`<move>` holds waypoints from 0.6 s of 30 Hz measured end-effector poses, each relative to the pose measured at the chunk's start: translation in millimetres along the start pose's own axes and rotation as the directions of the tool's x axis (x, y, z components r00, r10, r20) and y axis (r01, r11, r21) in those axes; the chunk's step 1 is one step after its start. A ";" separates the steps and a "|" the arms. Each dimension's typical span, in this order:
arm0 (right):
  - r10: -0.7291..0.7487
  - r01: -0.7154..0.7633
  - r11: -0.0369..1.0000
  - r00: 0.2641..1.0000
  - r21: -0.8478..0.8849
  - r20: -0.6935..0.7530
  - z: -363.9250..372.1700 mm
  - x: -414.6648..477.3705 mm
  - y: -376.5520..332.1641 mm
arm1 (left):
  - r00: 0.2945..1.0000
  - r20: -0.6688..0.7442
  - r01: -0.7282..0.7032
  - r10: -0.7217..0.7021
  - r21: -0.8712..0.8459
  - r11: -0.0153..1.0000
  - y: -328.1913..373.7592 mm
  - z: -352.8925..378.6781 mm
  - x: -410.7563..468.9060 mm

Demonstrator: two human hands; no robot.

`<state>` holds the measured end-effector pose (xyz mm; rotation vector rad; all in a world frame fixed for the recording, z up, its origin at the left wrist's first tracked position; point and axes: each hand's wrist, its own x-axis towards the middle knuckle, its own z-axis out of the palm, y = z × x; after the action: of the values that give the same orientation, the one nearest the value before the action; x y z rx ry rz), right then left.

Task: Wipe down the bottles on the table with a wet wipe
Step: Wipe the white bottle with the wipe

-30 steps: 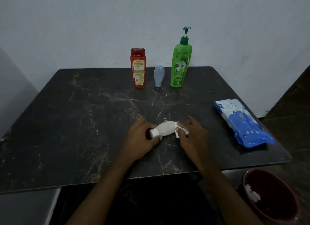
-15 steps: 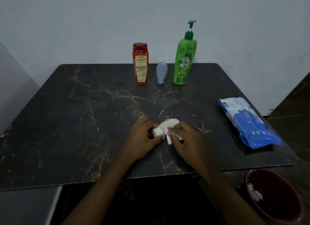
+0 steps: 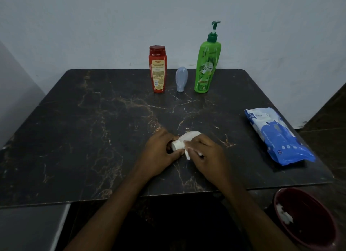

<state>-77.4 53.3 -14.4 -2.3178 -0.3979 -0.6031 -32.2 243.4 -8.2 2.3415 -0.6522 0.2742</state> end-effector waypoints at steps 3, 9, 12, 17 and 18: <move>0.107 -0.118 0.989 0.987 -0.085 -0.123 -0.3 2.9 5.0 | 1.000 0.010 0.008 -0.008 0.009 1.000 0.2 -0.9 1.0; -0.045 0.042 0.997 0.998 0.066 0.041 0.7 -0.8 -1.4 | 1.000 0.004 -0.010 0.010 -0.008 1.000 0.3 0.4 0.0; 0.085 -0.084 0.996 0.996 -0.027 0.008 -0.5 -1.0 5.9 | 1.000 0.010 -0.005 0.005 -0.009 1.000 -0.4 -0.8 -1.1; 0.411 -0.421 0.900 0.906 -0.116 -0.098 -6.8 7.2 14.2 | 1.000 0.015 -0.003 0.003 -0.002 1.000 -0.5 -1.6 -1.0; 0.339 -0.348 0.930 0.936 -0.117 -0.092 -6.4 6.8 9.8 | 1.000 0.017 -0.005 0.005 0.001 1.000 -1.0 -1.7 -0.6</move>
<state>-69.3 42.7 -12.1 -2.4059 0.0868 -0.5462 -32.3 245.4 -7.7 2.3463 -0.6668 0.2571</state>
